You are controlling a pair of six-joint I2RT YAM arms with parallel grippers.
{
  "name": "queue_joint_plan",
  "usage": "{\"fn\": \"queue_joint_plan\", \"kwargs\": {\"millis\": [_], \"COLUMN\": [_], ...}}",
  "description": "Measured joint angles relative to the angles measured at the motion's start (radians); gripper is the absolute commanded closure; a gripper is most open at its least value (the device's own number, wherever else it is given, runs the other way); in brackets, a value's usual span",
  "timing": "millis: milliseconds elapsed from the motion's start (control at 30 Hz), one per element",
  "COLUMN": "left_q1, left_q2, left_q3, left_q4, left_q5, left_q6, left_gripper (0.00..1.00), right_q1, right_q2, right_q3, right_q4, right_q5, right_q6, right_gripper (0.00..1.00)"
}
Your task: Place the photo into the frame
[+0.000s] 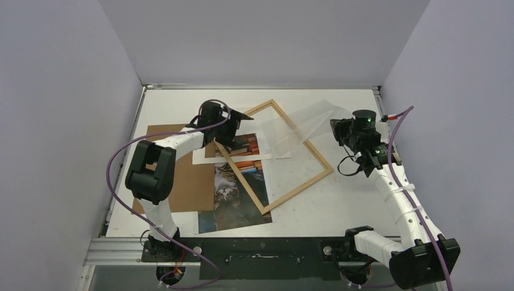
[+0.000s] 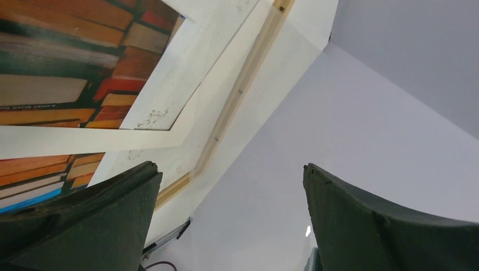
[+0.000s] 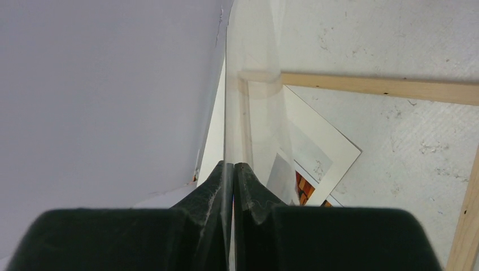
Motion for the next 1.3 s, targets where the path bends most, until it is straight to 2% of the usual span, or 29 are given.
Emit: {"fn": "queue_joint_plan", "kwargs": {"millis": [233, 333, 400, 533, 700, 733, 767, 800, 867, 900, 967, 1100, 1300], "left_q1": [-0.063, -0.102, -0.127, -0.159, -0.166, -0.166, -0.165, -0.165, -0.164, -0.163, -0.158, -0.128, -0.038], "left_q2": [0.011, 0.031, 0.048, 0.113, 0.157, 0.157, 0.157, 0.156, 0.147, 0.14, 0.129, 0.095, 0.062], "left_q3": [0.0, -0.008, -0.036, -0.072, -0.077, -0.077, -0.077, -0.079, -0.09, -0.095, -0.097, -0.08, 0.034], "left_q4": [-0.07, -0.039, 0.032, 0.18, 0.274, 0.291, 0.311, 0.327, 0.349, 0.351, 0.348, 0.306, 0.174], "left_q5": [-0.015, -0.01, -0.011, -0.02, -0.065, -0.073, -0.084, -0.096, -0.115, -0.126, -0.135, -0.138, -0.108], "left_q6": [-0.111, -0.17, -0.223, -0.32, -0.388, -0.398, -0.404, -0.407, -0.406, -0.404, -0.389, -0.304, -0.08], "left_gripper": [0.03, 0.1, 0.18, 0.42, 0.85, 0.9, 0.95, 1.0, 1.0, 1.0, 1.0, 1.0, 1.0], "right_q1": [0.0, 0.0, 0.0, 0.0, 0.0, 0.0, 0.0, -0.002, -0.006, -0.009, -0.013, -0.028, -0.078], "right_q2": [-0.005, -0.006, -0.011, -0.02, -0.066, -0.074, -0.083, -0.09, -0.101, -0.106, -0.116, -0.133, -0.141], "right_q3": [-0.03, -0.038, -0.058, -0.092, -0.125, -0.129, -0.133, -0.135, -0.144, -0.15, -0.159, -0.163, -0.116], "right_q4": [-0.024, -0.02, -0.011, -0.013, -0.019, -0.023, -0.029, -0.036, -0.045, -0.053, -0.079, -0.135, -0.268], "right_q5": [0.003, 0.003, 0.0, -0.019, -0.048, -0.051, -0.054, -0.056, -0.063, -0.069, -0.071, -0.071, 0.001], "right_q6": [0.063, 0.094, 0.117, 0.15, 0.179, 0.18, 0.181, 0.181, 0.181, 0.18, 0.164, 0.097, -0.093], "right_gripper": [1.0, 1.0, 1.0, 1.0, 1.0, 1.0, 0.94, 0.83, 0.51, 0.4, 0.25, 0.13, 0.11]}}
